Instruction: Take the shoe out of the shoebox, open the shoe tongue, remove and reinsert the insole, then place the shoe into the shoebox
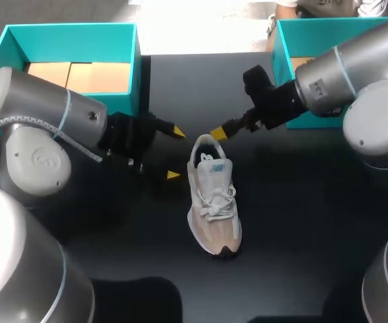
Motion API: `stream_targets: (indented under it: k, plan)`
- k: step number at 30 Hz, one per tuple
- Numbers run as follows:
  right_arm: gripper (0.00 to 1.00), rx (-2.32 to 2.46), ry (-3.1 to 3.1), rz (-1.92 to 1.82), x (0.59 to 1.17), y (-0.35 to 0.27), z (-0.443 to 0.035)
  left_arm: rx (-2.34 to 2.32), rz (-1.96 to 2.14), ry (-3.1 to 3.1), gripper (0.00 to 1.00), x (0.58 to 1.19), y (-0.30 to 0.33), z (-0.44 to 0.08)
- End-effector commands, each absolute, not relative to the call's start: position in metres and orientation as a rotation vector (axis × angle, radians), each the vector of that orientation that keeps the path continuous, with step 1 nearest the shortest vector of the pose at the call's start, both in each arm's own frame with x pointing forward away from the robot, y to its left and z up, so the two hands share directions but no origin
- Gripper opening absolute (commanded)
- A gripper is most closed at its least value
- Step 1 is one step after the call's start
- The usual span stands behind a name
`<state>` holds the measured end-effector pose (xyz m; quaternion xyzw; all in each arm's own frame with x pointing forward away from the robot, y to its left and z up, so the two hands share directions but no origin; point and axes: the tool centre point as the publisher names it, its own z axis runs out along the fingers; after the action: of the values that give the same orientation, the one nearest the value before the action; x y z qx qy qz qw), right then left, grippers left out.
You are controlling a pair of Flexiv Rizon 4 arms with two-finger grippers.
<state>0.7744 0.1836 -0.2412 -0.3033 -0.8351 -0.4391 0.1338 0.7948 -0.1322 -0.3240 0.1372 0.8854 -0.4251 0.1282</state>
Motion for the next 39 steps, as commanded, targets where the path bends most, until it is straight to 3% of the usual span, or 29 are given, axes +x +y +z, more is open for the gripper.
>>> stream_targets:
  k: [1,9,20,39]
  plan:
    - [0.0,-0.895,-2.433,-1.27,0.772,0.184,-0.241,0.46,-1.251,2.594,1.0,0.807,-0.095,-0.311]
    - [0.0,-0.999,-2.467,-1.248,0.774,0.187,-0.248,0.465,-1.265,2.571,1.0,0.823,-0.056,-0.291]
    - [0.0,-1.464,-2.588,-0.887,0.785,0.195,-0.275,0.519,-1.264,2.566,1.0,0.817,-0.037,-0.263]
    - [0.0,-1.652,-2.612,-0.692,0.782,0.191,-0.308,0.463,-1.107,2.599,1.0,0.811,-0.017,-0.234]
